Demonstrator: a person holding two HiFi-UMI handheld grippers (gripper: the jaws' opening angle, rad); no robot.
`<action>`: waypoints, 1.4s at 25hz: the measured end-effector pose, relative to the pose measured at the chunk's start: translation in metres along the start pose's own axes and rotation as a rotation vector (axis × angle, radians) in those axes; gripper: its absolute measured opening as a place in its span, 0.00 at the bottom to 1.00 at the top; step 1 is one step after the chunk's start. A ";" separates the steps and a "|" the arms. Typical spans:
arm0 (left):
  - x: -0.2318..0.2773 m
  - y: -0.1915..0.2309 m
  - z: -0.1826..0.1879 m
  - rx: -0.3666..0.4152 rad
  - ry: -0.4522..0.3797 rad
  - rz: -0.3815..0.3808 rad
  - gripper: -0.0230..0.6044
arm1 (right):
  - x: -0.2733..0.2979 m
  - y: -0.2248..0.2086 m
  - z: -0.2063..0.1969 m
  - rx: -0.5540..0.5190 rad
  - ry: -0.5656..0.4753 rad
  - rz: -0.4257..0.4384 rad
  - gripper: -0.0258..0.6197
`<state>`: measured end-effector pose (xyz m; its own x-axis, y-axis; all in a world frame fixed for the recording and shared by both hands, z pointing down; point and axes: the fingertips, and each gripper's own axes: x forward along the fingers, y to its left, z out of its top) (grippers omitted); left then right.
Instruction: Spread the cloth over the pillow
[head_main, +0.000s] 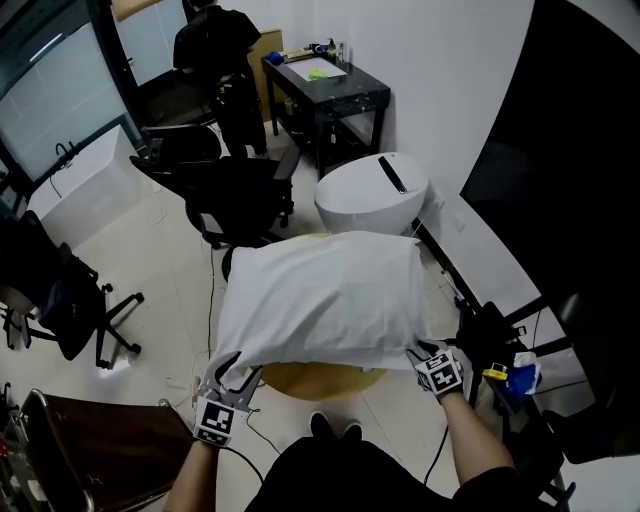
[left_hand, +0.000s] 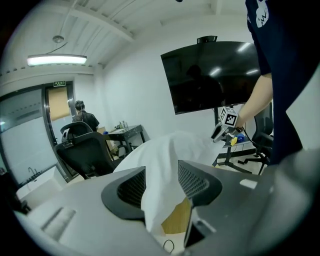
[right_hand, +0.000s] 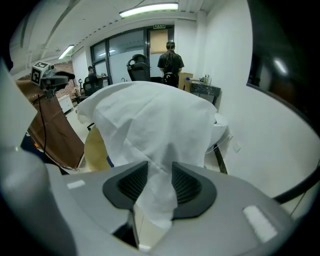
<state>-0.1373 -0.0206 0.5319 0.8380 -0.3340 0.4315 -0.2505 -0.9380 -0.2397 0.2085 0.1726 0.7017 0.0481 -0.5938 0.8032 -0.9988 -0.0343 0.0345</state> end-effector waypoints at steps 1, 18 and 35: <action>0.000 -0.001 0.004 0.006 -0.006 0.007 0.34 | 0.001 -0.002 0.001 -0.001 0.000 0.000 0.25; -0.028 -0.009 0.021 0.024 0.026 0.104 0.34 | -0.024 -0.016 0.003 -0.048 -0.038 0.007 0.06; -0.023 0.118 0.084 0.125 0.039 0.101 0.34 | -0.117 -0.020 0.112 -0.079 -0.384 0.003 0.21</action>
<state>-0.1453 -0.1154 0.4212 0.7917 -0.4318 0.4321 -0.2684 -0.8813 -0.3890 0.2236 0.1526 0.5403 0.0299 -0.8519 0.5228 -0.9957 0.0205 0.0903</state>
